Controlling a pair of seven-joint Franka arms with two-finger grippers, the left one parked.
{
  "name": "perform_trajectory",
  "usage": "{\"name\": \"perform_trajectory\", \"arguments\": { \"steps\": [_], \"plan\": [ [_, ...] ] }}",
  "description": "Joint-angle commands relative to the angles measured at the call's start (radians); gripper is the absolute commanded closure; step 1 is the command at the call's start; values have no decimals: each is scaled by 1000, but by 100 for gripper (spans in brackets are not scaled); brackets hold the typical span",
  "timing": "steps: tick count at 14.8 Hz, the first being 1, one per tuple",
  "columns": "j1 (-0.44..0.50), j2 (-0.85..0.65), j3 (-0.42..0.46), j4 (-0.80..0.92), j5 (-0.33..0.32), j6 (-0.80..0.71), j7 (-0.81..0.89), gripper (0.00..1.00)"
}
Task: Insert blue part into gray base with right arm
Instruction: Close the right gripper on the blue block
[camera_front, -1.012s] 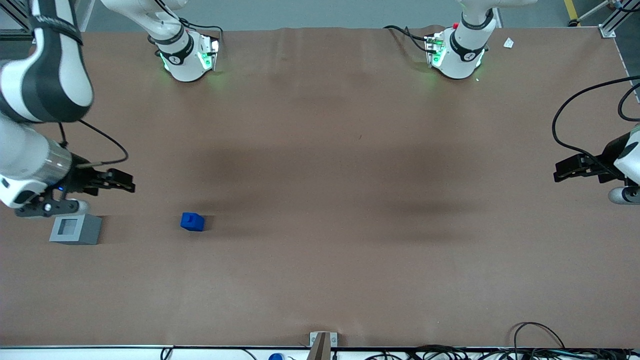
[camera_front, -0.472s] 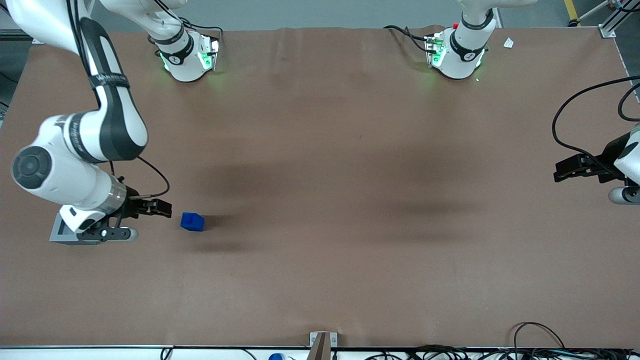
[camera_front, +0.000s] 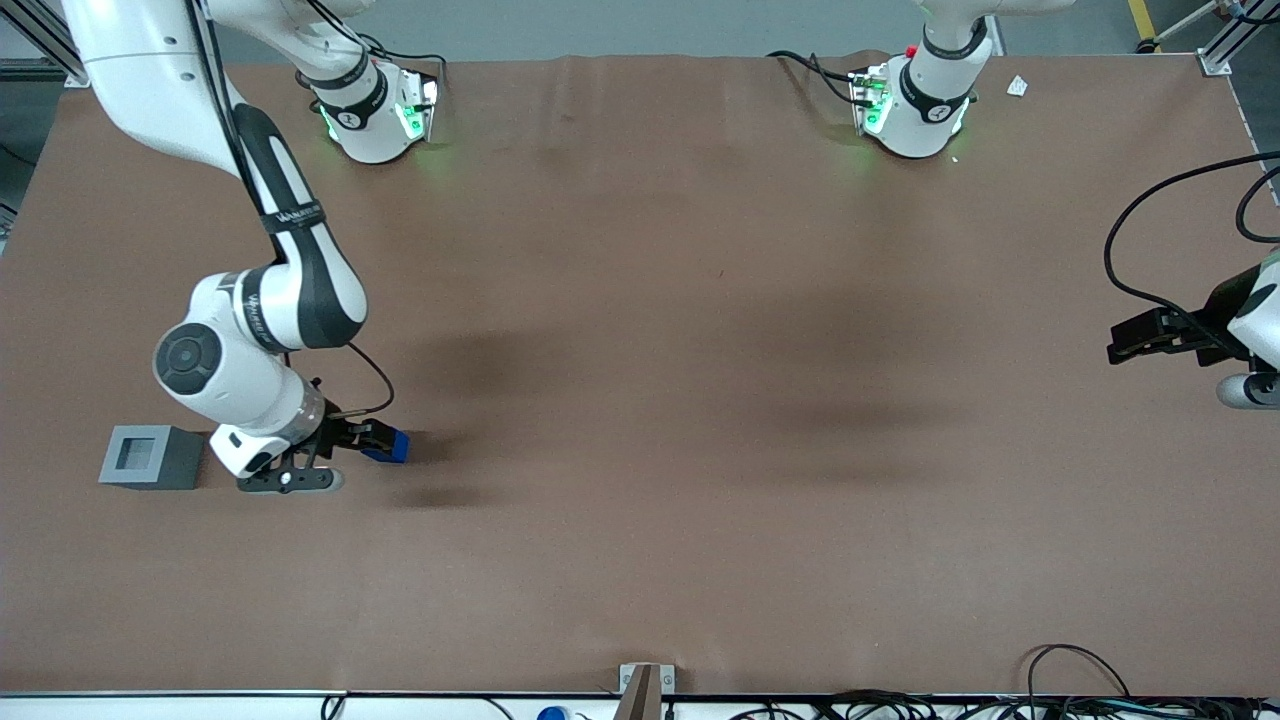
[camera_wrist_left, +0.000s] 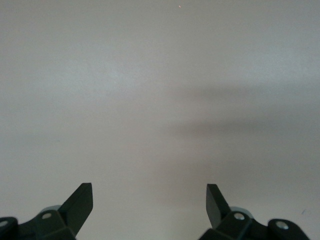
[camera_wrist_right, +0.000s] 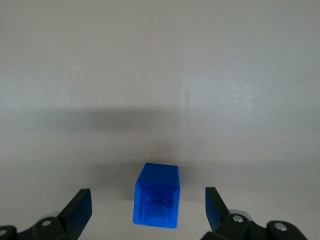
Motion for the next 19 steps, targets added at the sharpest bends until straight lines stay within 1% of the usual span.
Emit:
{"name": "perform_trajectory", "arguments": {
  "steps": [1, 3, 8, 10, 17, 19],
  "plan": [
    [7, 7, -6, -46, -4, 57, 8, 0],
    [7, 12, -6, -64, -4, 87, 10, 0],
    [3, 29, -4, -79, -2, 85, 47, 0],
    [1, 29, -4, -82, -2, 79, 47, 4],
    [-2, 29, -4, -75, -2, 51, 82, 46],
    [-5, 27, -6, -70, -2, 51, 91, 56]
  ]
}}
